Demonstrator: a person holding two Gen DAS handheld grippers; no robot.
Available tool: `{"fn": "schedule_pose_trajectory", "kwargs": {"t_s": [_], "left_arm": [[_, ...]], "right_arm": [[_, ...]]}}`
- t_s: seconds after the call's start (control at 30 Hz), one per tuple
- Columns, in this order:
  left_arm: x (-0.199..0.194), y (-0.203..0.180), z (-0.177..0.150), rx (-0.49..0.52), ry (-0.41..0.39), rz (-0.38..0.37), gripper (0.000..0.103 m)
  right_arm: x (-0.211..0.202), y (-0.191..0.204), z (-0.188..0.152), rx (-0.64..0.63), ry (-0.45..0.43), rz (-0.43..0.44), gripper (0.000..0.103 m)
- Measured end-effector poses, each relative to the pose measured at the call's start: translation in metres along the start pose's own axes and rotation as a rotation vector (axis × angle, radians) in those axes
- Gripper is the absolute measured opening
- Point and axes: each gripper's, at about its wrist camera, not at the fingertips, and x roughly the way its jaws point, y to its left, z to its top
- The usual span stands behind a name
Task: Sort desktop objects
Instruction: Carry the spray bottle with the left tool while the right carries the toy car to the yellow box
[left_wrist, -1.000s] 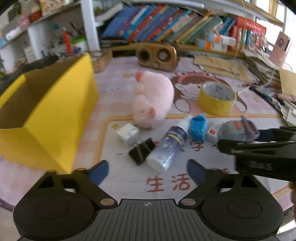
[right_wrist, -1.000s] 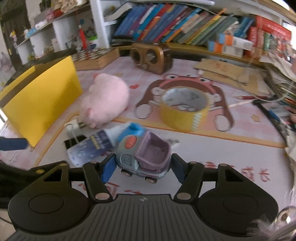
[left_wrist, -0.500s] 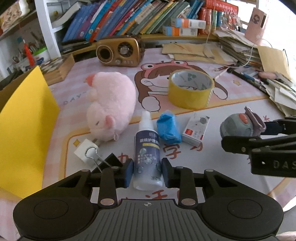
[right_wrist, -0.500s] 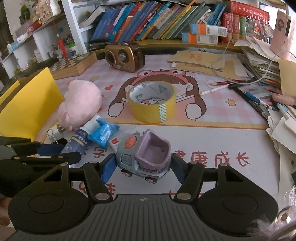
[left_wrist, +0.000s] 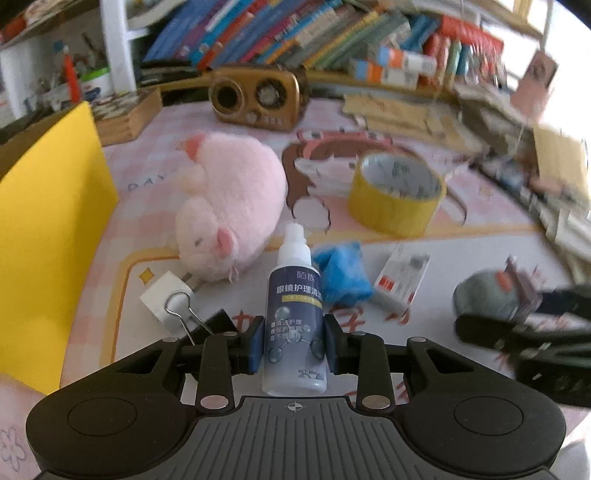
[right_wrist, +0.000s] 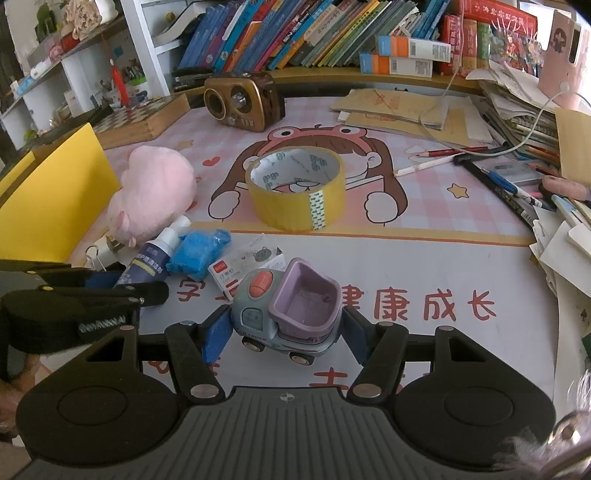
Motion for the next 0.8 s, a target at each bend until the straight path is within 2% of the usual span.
{"fn": "schedule_pose_trajectory", "kwargs": {"t_s": [0.23, 0.53, 0.8], "left_arm": [[-0.038, 0.005, 0.012, -0.093, -0.098, -0.084, 0.031], [-0.072, 0.007, -0.001, -0.121, -0.129, -0.116, 0.031], [-0.094, 0.018, -0.024, -0.136, -0.148, -0.168, 0.031]], "right_arm": [[-0.004, 0.004, 0.001, -0.008, -0.023, 0.011, 0.061], [-0.017, 0.019, -0.001, -0.049, -0.053, 0.054, 0.061], [-0.037, 0.039, -0.013, -0.065, -0.080, 0.036, 0.061]]}}
